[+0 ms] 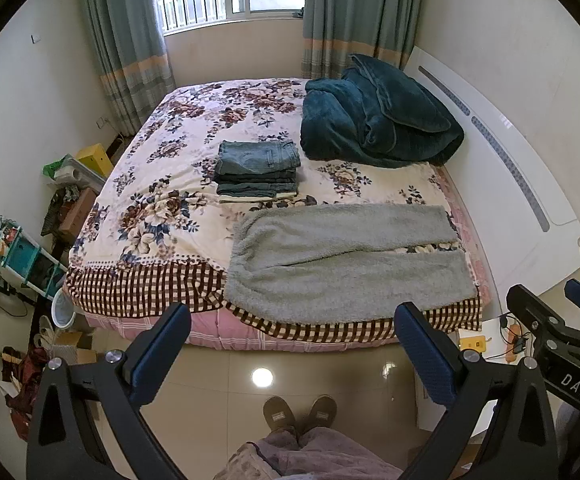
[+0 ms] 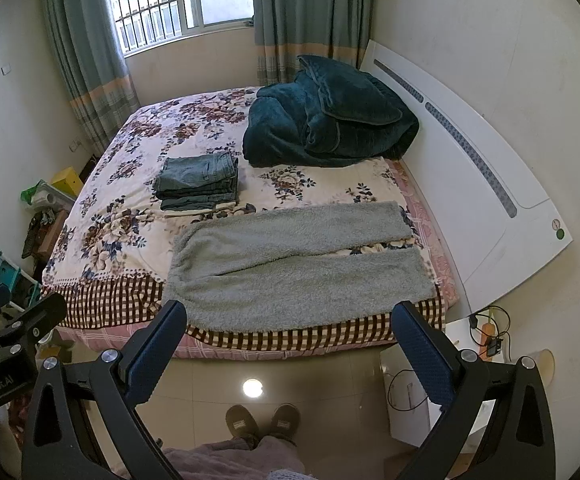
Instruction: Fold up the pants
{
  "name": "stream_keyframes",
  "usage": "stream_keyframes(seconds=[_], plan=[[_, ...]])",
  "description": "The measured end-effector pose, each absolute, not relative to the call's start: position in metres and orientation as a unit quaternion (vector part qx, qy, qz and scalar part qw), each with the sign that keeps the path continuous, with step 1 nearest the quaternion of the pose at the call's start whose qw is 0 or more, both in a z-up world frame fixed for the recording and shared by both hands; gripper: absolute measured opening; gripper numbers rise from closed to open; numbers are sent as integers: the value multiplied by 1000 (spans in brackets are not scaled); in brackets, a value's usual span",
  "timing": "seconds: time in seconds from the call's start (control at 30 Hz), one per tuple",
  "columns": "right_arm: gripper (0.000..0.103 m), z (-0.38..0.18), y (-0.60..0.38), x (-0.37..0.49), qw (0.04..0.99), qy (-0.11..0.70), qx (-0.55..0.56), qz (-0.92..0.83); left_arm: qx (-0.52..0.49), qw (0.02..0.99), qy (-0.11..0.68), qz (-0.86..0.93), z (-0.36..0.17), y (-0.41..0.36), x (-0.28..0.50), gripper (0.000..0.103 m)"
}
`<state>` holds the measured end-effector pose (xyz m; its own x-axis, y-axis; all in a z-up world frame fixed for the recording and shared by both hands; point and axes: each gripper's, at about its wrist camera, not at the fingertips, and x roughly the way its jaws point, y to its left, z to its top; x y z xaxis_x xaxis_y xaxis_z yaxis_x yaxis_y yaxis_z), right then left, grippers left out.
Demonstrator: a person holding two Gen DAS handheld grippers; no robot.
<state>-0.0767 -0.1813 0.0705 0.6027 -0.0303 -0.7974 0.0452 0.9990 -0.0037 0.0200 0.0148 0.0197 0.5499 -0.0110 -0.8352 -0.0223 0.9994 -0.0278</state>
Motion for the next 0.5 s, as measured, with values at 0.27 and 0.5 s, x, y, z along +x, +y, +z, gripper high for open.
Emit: stream_keyframes(seconds=[0.27, 0.5], plan=[[103, 64, -179, -75, 892, 450, 11, -26, -17, 879, 477, -2, 15, 14, 25, 103], [103, 57, -177, -59, 895, 442, 32, -49, -18, 876, 482, -11, 5, 16, 34, 103]])
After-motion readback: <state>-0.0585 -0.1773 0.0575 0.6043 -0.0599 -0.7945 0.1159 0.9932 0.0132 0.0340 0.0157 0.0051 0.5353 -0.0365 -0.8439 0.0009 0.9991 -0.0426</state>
